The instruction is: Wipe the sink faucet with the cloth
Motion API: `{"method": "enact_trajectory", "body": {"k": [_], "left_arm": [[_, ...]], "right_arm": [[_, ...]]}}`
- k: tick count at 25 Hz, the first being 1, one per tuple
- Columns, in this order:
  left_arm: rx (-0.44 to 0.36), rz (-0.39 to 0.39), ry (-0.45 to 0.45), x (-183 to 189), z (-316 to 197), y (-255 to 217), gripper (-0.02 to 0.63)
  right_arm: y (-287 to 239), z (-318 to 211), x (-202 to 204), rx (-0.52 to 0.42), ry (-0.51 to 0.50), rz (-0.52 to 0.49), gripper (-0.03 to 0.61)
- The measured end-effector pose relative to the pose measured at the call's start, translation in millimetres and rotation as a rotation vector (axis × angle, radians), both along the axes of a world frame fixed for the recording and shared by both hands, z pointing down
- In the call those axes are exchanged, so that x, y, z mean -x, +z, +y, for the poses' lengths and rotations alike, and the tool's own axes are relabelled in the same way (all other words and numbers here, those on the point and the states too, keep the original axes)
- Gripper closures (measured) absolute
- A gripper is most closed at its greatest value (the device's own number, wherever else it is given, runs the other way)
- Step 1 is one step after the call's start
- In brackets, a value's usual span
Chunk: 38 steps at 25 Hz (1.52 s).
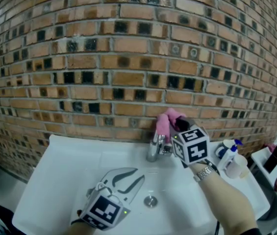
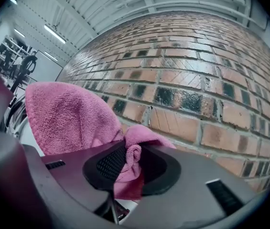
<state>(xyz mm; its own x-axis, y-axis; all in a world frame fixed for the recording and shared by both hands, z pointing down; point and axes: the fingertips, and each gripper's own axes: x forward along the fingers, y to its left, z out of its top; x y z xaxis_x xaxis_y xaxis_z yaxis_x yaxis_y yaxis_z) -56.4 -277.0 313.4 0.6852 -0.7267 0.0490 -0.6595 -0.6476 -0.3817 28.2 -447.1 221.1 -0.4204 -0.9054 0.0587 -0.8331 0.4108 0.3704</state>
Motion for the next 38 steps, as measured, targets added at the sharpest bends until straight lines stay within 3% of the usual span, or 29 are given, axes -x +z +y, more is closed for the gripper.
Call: {"method": "enact_trajectory", "body": {"k": [10, 17, 22, 38], "left_arm": [[0.012, 0.007, -0.004, -0.3, 1.1, 0.2, 0.515], [-0.018, -0.029, 0.016, -2.8, 0.4, 1.1, 0.515], [0.009, 0.011, 0.004, -3.4, 1.5, 0.0, 0.515], [0.009, -0.002, 0.003, -2.6, 1.1, 1.8, 0.515]], "right_arm": [[10.0, 5.8, 3.2, -0.019, 0.012, 0.088, 0.505], [16.0, 13.1, 9.5, -0.065, 0.020, 0.181, 0.506], [19.8, 17.0, 11.9, -0.078, 0.022, 0.217, 0.508], [50.0, 29.9, 20.8, -0.081, 0.007, 0.363, 0.506]]}}
